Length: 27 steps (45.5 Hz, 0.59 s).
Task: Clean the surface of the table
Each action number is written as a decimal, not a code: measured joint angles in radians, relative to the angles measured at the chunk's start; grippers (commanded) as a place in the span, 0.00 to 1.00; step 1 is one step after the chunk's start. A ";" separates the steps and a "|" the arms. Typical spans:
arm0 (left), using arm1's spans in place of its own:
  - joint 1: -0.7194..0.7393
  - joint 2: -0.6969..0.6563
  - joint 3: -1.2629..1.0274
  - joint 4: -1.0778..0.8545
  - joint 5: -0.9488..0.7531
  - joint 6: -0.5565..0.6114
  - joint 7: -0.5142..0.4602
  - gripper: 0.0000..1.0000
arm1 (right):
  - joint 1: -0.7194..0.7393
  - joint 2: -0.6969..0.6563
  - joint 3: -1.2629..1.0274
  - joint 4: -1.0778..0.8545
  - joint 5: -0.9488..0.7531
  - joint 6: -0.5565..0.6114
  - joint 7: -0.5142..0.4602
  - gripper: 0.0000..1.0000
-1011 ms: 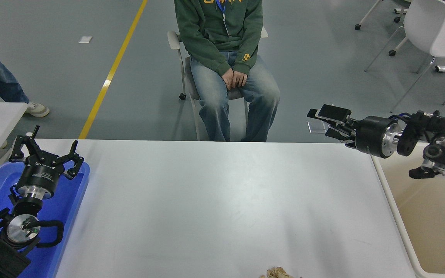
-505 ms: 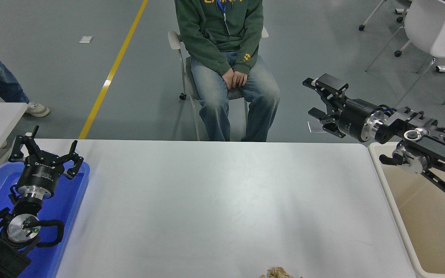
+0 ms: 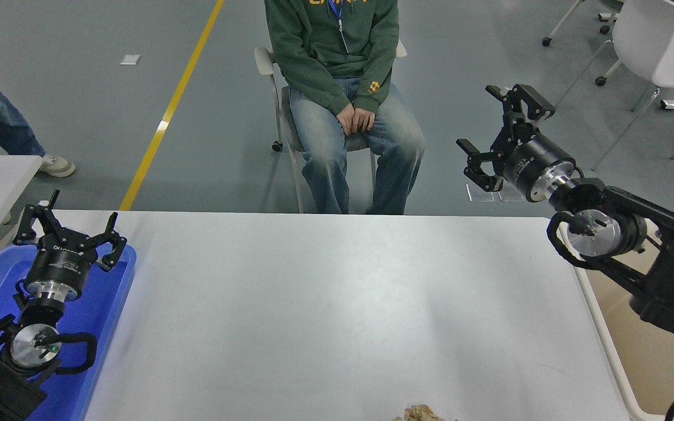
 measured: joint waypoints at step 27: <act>0.001 0.000 0.000 0.000 0.000 0.000 0.000 1.00 | -0.116 0.148 0.116 -0.139 0.209 0.008 0.050 0.99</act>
